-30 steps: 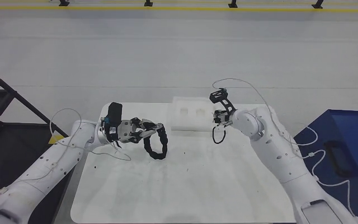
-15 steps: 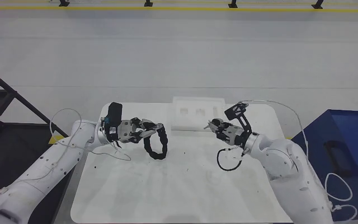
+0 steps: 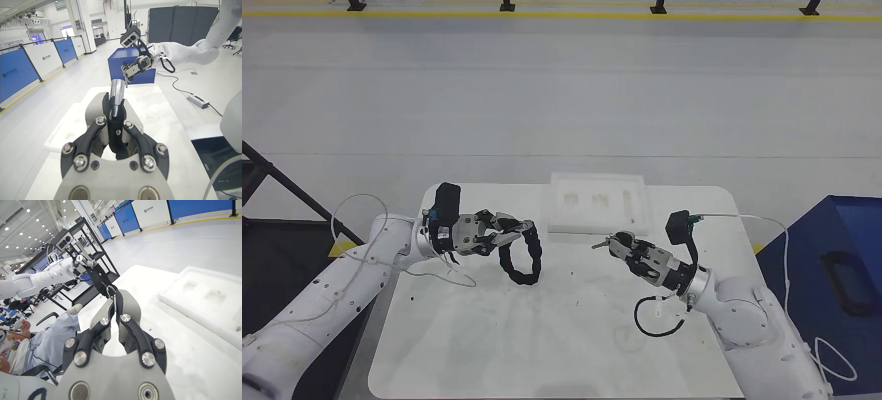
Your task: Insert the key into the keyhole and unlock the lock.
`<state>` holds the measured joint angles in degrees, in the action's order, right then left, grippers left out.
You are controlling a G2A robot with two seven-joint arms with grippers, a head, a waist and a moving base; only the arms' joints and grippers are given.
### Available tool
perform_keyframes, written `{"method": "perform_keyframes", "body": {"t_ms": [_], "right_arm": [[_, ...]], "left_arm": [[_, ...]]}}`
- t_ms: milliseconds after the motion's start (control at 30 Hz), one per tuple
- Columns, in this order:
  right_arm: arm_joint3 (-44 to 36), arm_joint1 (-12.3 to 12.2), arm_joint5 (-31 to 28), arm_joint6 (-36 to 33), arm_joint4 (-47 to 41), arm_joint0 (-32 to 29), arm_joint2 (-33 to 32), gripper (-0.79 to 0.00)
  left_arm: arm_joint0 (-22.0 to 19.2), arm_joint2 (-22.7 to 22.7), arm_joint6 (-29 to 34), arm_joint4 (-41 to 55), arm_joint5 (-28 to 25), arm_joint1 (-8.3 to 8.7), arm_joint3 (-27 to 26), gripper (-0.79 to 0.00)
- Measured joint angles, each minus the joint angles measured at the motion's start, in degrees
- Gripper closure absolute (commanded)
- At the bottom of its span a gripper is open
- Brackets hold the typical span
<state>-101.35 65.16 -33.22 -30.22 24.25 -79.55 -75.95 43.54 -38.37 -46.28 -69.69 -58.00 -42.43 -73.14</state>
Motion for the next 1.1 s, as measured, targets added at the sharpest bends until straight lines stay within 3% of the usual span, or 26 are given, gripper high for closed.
{"method": "perform_keyframes", "body": {"t_ms": [233,400,533,733,933,1100], "right_arm": [[0.07,0.04,0.42,0.35,-0.46,-0.22,0.15,0.000],[-0.17,0.13,-1.50,2.13,-9.59,-1.42,0.31,0.000],[-1.47,-0.09,-3.70,-0.26,-16.58,-1.89,0.42,0.000],[-3.26,-0.48,-4.85,-1.93,-25.17,-3.46,-0.74,0.000],[-7.69,-0.56,-0.17,1.40,-17.91,-5.73,-1.61,0.000],[-12.33,-0.17,5.91,6.90,-6.64,-7.47,0.40,0.000]], "left_arm": [[0.00,0.00,0.00,0.00,0.01,0.00,-0.01,0.000],[1.11,-1.47,1.63,-0.92,4.63,-0.22,-4.37,0.000],[1.84,-1.83,-2.85,-3.27,5.92,-0.82,-6.50,0.000],[1.55,0.24,-10.21,-11.95,13.27,-2.97,-5.32,0.000],[-0.05,4.95,-16.23,-20.36,21.79,-6.49,-1.51,0.000],[-1.26,7.38,-17.74,-21.09,25.78,-9.37,2.05,0.000]]}}
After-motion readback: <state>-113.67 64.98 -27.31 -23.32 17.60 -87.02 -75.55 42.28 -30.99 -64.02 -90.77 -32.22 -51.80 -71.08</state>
